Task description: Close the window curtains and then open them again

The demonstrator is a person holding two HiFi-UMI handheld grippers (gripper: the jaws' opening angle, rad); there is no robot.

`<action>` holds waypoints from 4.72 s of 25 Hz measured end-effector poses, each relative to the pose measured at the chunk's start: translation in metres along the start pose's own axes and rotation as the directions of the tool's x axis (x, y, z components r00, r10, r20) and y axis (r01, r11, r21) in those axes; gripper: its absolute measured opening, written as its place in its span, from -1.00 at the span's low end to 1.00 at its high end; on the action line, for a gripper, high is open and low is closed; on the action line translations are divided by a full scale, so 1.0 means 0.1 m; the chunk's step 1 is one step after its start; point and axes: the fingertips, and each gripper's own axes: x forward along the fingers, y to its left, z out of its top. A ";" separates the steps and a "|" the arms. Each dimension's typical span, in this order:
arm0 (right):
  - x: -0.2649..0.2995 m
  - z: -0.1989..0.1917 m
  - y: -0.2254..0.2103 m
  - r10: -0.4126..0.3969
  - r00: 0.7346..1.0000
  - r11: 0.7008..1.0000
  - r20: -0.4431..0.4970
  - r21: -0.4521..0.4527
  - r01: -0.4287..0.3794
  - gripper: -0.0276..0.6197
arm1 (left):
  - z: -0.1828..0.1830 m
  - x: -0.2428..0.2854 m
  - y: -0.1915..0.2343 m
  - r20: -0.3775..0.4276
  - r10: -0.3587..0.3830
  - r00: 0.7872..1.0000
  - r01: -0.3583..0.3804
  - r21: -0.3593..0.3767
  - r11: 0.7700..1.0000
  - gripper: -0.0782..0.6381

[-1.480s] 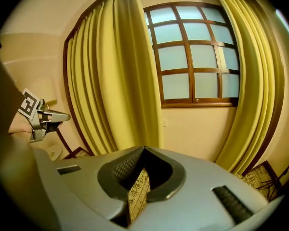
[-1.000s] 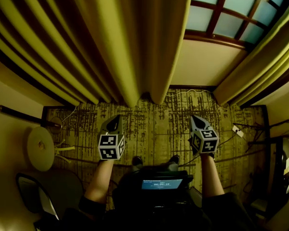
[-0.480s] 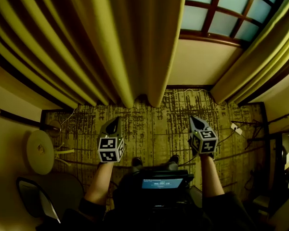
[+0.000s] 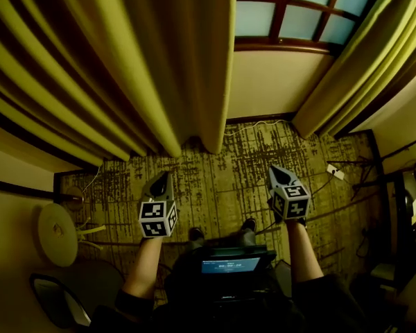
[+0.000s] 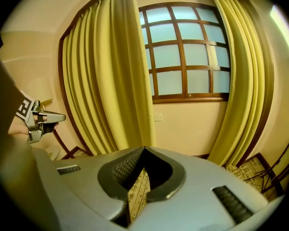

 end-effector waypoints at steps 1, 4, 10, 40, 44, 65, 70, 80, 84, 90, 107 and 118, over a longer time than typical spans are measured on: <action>-0.02 -0.01 -0.04 -0.006 1.000 1.000 0.000 0.005 0.006 -0.87 | 0.00 0.04 -0.05 -0.002 -0.009 1.000 0.009 0.004 1.000 -0.78; -0.06 -0.05 -0.21 -0.027 1.000 0.999 -0.003 0.024 0.027 -0.87 | 0.04 0.19 -0.23 -0.015 -0.042 0.999 0.043 0.018 0.999 -0.78; -0.19 -0.14 -0.67 -0.075 0.997 0.995 -0.006 0.071 0.075 -0.87 | 0.19 0.54 -0.73 -0.040 -0.117 0.992 0.119 0.051 0.992 -0.78; -2.27 -0.76 -3.81 -0.529 0.848 0.796 0.031 0.365 0.483 -0.87 | 1.12 2.29 -4.77 -0.079 -0.586 0.807 0.578 0.315 0.753 -0.78; -2.52 -1.00 -3.90 -0.585 0.811 0.735 -0.007 0.418 0.534 -0.87 | 1.18 2.33 -5.11 -0.121 -0.631 0.766 0.630 0.335 0.701 -0.78; -1.88 -0.31 -4.28 -0.605 0.796 0.731 0.024 0.414 0.543 -0.87 | 1.84 3.05 -5.20 -0.104 -0.693 0.713 0.670 0.390 0.631 -0.78; -1.76 -0.29 -4.75 -0.589 0.808 0.741 0.018 0.411 0.531 -0.87 | 1.96 3.34 -5.49 -0.113 -0.674 0.730 0.661 0.367 0.655 -0.78; -1.88 -0.11 -5.80 -0.539 0.840 0.786 0.062 0.395 0.476 -0.87 | 2.28 3.75 -6.41 -0.089 -0.635 0.767 0.619 0.360 0.698 -0.78; -1.82 0.01 -6.14 -0.507 0.857 0.816 0.088 0.368 0.445 -0.87 | 2.48 3.87 -6.67 -0.055 -0.619 0.784 0.590 0.375 0.715 -0.78; -1.61 0.27 -6.42 -0.467 0.877 0.847 0.118 0.347 0.404 -0.87 | 2.77 3.98 -6.95 -0.030 -0.625 0.780 0.589 0.371 0.718 -0.78; -1.14 3.15 -7.23 -0.447 0.736 0.891 0.509 0.180 0.416 -0.71 | 4.45 4.77 -7.11 0.162 -0.692 0.703 0.563 0.468 0.681 -0.78; -1.20 4.92 -7.40 -0.439 0.584 0.839 0.683 0.079 0.538 -0.18 | 5.71 4.81 -7.09 0.300 -0.707 0.641 0.528 0.496 0.689 -0.78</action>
